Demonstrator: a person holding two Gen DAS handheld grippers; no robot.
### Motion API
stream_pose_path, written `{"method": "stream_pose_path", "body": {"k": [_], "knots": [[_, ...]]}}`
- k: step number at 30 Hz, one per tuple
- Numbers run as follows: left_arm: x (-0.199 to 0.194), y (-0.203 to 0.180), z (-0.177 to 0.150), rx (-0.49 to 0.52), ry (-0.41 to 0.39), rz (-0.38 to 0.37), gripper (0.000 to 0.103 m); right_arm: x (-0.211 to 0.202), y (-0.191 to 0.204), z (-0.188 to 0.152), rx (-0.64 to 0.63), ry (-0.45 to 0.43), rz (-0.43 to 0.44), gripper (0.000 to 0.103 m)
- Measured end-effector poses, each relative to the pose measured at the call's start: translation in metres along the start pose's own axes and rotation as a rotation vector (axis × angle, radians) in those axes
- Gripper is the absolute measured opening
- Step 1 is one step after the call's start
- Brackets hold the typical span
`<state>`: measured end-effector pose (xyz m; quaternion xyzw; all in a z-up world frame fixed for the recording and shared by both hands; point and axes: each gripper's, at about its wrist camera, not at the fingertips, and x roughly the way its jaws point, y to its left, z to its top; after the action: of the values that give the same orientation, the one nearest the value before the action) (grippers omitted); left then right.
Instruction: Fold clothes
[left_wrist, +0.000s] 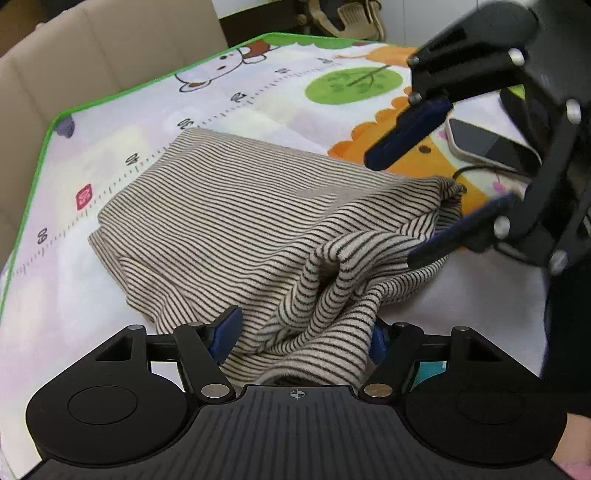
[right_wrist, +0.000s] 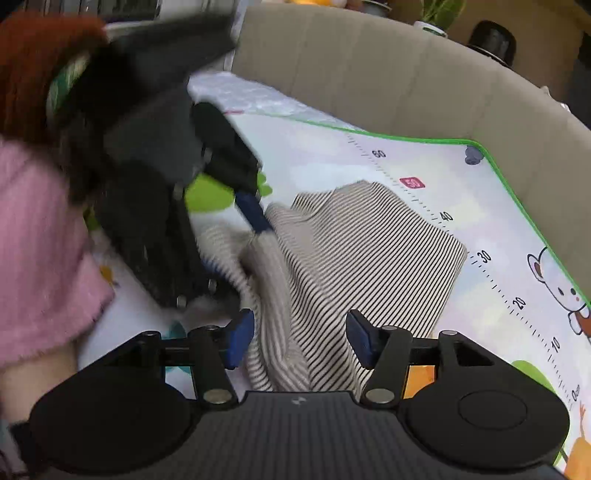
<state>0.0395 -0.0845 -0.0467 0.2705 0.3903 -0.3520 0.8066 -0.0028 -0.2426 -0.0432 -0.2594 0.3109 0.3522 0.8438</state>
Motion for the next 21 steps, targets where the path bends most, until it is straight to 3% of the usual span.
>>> {"method": "stream_pose_path", "body": {"k": [3, 6, 9, 11, 12, 15, 16, 18, 21], "knots": [[-0.001, 0.004, 0.001, -0.031, -0.011, -0.001, 0.072, 0.015, 0.016, -0.008, -0.081, 0.004, -0.021, 0.056], [-0.004, 0.010, -0.001, -0.076, -0.024, -0.008, 0.072, 0.031, 0.041, -0.016, -0.244, 0.007, -0.087, 0.065], [-0.006, 0.020, -0.001, -0.146, -0.041, -0.018, 0.072, 0.044, 0.055, -0.022, -0.343, 0.004, -0.156, 0.063], [-0.009, 0.027, -0.002, -0.196, -0.052, -0.024, 0.072, 0.044, 0.049, -0.017, -0.306, 0.014, -0.176, 0.034], [-0.011, 0.032, -0.002, -0.213, -0.059, -0.025, 0.072, 0.042, 0.042, -0.012, -0.266, 0.024, -0.182, 0.029], [-0.035, 0.052, -0.005, -0.311, -0.145, -0.054, 0.073, 0.025, 0.023, 0.000, -0.175, 0.032, -0.142, 0.026], [-0.045, 0.062, -0.006, -0.370, -0.193, -0.073, 0.079, 0.019, 0.021, 0.002, -0.170, 0.035, -0.136, 0.025], [-0.053, 0.085, -0.002, -0.500, -0.234, -0.031, 0.089, 0.004, 0.018, 0.008, -0.144, 0.050, -0.101, 0.024], [-0.063, 0.120, 0.006, -0.697, -0.287, 0.045, 0.086, -0.021, 0.013, 0.021, -0.100, 0.082, -0.017, 0.023]]}}
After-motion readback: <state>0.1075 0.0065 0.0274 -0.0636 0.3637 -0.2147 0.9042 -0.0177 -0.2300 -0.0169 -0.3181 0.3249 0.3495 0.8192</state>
